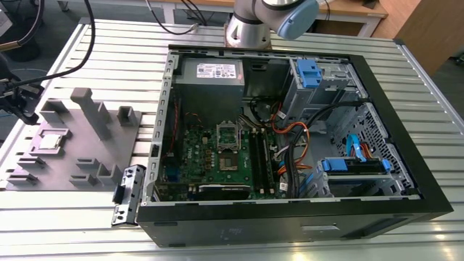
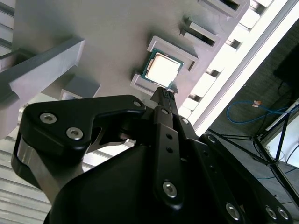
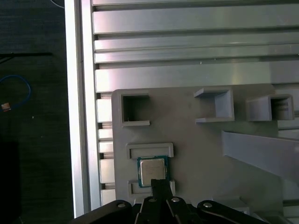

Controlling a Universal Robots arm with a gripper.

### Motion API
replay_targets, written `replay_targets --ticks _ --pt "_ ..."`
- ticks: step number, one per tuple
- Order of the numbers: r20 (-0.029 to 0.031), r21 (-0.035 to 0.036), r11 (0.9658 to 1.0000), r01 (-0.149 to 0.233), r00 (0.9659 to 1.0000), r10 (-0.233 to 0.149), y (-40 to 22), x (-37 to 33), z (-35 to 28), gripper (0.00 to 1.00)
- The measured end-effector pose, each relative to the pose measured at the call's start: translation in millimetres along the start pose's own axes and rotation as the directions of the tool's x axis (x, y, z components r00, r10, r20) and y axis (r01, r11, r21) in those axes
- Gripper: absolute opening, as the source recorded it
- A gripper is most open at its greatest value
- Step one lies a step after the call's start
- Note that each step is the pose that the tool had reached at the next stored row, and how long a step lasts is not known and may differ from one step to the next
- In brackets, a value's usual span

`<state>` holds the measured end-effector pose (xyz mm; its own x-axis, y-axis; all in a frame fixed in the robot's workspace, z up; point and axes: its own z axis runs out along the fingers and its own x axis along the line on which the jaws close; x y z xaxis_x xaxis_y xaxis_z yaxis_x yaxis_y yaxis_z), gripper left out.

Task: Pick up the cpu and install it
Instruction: 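Pick up the cpu and move it towards the insertion slot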

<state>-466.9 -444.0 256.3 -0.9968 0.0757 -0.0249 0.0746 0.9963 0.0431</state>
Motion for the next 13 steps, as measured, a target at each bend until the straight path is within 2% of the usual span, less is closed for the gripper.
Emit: replay_targets --ticks 9,13 --pt "0.0002 -0.0001 1.0 0.0 1.0 0.0 0.0 0.1 0.3 0.11" --pt "0.0001 0.0 1.0 0.0 1.0 0.0 -0.3 3.2 2.7 0.11"
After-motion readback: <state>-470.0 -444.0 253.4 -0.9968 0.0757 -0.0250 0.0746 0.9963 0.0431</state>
